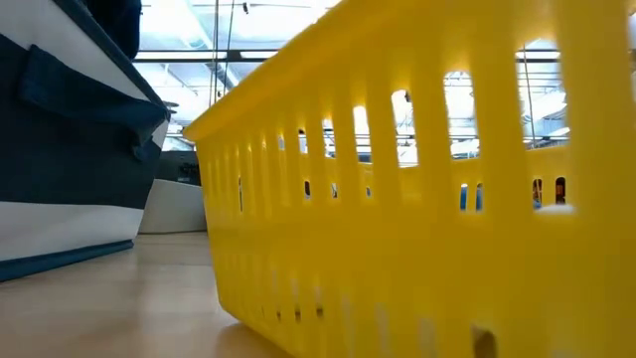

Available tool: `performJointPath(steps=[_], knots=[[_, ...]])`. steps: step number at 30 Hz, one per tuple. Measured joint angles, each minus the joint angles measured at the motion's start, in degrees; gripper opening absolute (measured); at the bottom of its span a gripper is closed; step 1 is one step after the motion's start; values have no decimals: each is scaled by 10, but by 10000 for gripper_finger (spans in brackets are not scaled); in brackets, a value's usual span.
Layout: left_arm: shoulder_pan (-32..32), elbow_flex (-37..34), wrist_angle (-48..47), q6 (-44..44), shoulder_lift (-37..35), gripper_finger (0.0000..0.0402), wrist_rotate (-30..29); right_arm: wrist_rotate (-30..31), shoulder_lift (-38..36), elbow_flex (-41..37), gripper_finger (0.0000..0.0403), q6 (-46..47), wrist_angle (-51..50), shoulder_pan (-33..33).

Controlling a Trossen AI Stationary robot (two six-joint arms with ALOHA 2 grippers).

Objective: Pick & place medical supplies in basket/bin
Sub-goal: Put the dark blue patient gown into the blue bin

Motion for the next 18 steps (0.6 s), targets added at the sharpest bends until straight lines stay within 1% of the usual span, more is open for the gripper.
performJointPath(steps=[4, 7, 9, 13, 16, 18], knots=[[-27, -8, -2, -35, 27, 33, 0, 0, 0, 0, 309, 3, -2, 0], [-42, -33, 4, -53, 48, 33, -1, 0, 0, 0, 309, 15, -5, 0], [-45, -57, 25, -54, 62, 33, -1, 0, 0, 0, 309, 15, -9, 0], [-48, -113, 105, -51, 83, 33, 7, 0, 0, 0, 309, 37, -17, 0], [-48, -163, 187, -47, 88, 33, 8, -2, 0, 0, 309, 61, -19, 1], [-48, -199, 246, -46, 87, 33, 13, -22, 0, 0, 309, 89, -19, 2]])
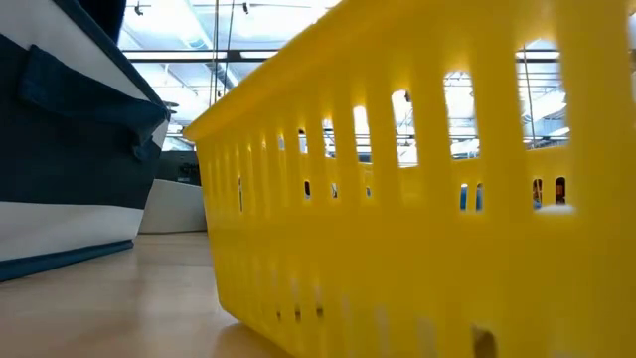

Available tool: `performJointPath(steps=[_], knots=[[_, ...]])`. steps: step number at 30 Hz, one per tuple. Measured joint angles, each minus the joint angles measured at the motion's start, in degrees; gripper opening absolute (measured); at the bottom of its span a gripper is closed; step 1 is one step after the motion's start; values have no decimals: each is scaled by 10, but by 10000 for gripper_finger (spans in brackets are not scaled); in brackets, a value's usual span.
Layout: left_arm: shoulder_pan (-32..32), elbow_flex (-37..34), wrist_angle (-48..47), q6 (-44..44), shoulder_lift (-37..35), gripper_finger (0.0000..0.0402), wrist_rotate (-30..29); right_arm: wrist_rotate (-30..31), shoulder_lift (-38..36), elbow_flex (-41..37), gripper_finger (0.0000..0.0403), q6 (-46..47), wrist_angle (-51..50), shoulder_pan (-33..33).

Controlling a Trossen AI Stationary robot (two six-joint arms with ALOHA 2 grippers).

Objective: Pick & place medical supplies in basket/bin
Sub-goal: Put the dark blue patient gown into the blue bin

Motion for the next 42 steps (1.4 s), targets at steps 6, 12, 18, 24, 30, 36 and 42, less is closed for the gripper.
performJointPath(steps=[6, 12, 18, 24, 30, 36, 42], knots=[[0, -84, 124, 6, 0, 33, -11, -182, 1, -16, 309, 93, 24, -3], [0, -119, 163, 12, 0, 33, -36, -257, 2, -164, 309, 105, 278, 11], [0, -129, 180, 12, -1, 33, -39, -252, 2, -329, 309, 134, 486, 19], [18, -155, 232, 8, 2, 33, -46, -215, 2, -431, 309, 179, 583, 27], [58, -240, 386, -45, 3, 33, -27, -209, 1, -486, 309, 175, 681, 40], [81, -308, 464, -86, 4, 33, -75, -175, 1, -520, 309, 170, 700, 42], [95, -321, 449, -114, 20, 33, -117, -141, 1, -532, 309, 185, 702, 42]])
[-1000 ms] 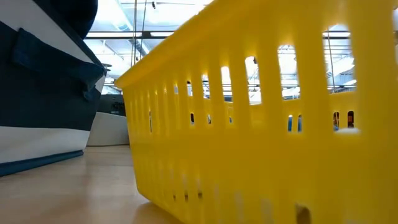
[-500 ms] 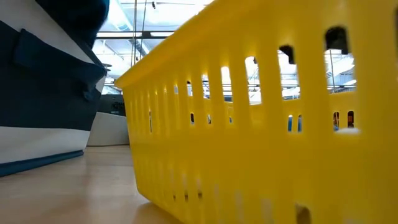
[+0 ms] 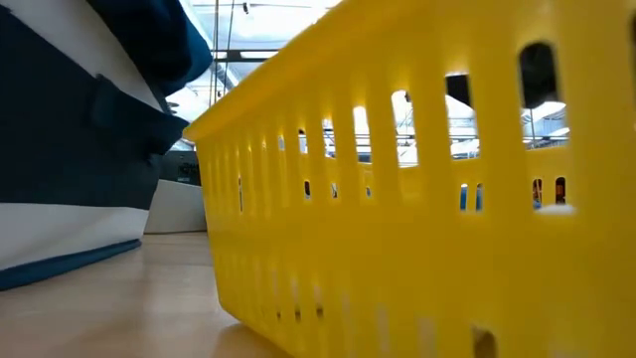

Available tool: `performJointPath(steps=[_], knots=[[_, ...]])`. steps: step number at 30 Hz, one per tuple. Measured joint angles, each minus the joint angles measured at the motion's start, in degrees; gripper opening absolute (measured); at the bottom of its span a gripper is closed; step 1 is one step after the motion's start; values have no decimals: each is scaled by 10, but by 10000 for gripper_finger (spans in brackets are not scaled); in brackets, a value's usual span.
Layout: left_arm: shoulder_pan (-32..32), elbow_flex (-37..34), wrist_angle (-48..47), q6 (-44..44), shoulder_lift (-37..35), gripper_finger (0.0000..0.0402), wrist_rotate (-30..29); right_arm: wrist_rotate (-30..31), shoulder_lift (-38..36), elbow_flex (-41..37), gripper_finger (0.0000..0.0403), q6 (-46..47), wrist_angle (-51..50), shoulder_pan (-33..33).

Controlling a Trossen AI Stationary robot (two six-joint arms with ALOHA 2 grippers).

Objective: Pick & place medical supplies in basket/bin
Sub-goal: Put the dark blue patient gown into the blue bin

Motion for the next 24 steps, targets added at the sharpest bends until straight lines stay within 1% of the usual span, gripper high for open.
performJointPath(steps=[3, 6, 8, 12, 13, 16, 18, 19, 24], knots=[[0, 0, -17, -5, 15, 33, 25, 0, 0, 0, 309, 0, 6, 0], [-1, 0, -26, -7, 23, 33, 63, 0, 0, 0, 309, 0, 7, 0], [-1, 4, -55, -11, 23, 33, 82, 0, 0, 0, 309, 0, 8, 0], [-14, 25, -160, -10, 30, 33, 86, 6, 0, 0, 309, 1, 8, 0], [-17, 27, -176, -10, 32, 33, 85, 7, 0, 0, 309, 0, 8, 0], [-26, 31, -183, -2, 35, 33, 85, 7, 0, 0, 309, 0, 8, 0], [-31, 37, -188, 6, 35, 52, 75, 7, 0, 0, 309, 1, 8, 0], [-33, 42, -189, 9, 35, 70, 67, 7, 0, 0, 309, 1, 8, 0], [-38, 74, -192, 29, 35, 182, 55, 8, 0, 0, 309, 2, 8, 0]])
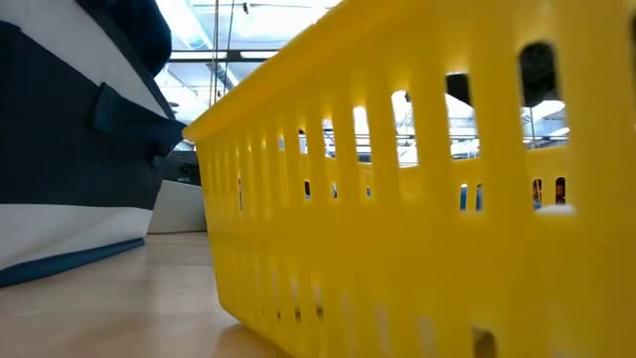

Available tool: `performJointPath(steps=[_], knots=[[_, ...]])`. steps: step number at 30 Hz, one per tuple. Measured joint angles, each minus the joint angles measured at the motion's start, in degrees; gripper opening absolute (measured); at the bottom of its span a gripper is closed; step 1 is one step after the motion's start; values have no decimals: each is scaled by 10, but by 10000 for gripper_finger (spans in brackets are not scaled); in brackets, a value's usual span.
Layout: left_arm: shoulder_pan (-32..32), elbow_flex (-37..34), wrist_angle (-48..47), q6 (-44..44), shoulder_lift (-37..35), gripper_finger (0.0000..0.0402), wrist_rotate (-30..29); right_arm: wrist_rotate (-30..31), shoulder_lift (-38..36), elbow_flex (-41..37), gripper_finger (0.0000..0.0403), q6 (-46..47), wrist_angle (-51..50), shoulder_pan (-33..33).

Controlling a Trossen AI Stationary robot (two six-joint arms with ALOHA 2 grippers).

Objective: Pick & place medical supplies in basket/bin
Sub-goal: Put the dark blue patient gown into the blue bin

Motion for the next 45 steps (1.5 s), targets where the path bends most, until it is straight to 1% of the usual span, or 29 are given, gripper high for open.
performJointPath(steps=[2, 4, 6, 8, 11, 21, 24, 28, 31, 34, 36, 39, 40, 42, 45], knots=[[0, 19, -18, 6, 0, 224, -7, 0, 0, 0, 309, 0, 0, 0], [0, 38, -44, 13, 0, 257, -16, 0, 0, 0, 309, 0, 0, 0], [0, 56, -78, 17, 0, 282, -23, 0, 0, 0, 309, 0, 0, 0], [0, 73, -110, 19, 0, 295, -25, 0, 0, 0, 309, 1, 0, 0], [-2, 100, -154, 29, 0, 300, -31, 1, 0, 0, 309, 0, 0, 0], [-38, 189, -306, 27, 0, 293, -92, 1, 0, 0, 309, 0, 0, 0], [-48, 221, -329, 31, 0, 292, -120, 1, 0, 0, 309, 0, -1, 0], [-66, 263, -331, 50, 0, 282, -159, 1, 0, 0, 309, 2, -1, 0], [-79, 277, -329, 55, 0, 260, -196, 1, 0, 0, 309, 3, -1, 0], [-82, 275, -330, 59, 3, 208, -204, 1, 0, 0, 309, 3, -2, 0], [-81, 272, -330, 66, 15, 151, -207, 1, 0, 0, 309, 3, -3, 0], [-82, 272, -307, 97, 40, 43, -243, 1, 0, 0, 309, 5, -3, 0], [-82, 272, -295, 111, 48, 23, -247, 1, 0, 0, 309, 5, -3, 0], [-82, 272, -276, 130, 62, 8, -245, 1, 0, 0, 309, 5, -3, 0], [-72, 272, -254, 149, 87, 4, -238, 0, 0, 0, 309, 5, -3, 0]])
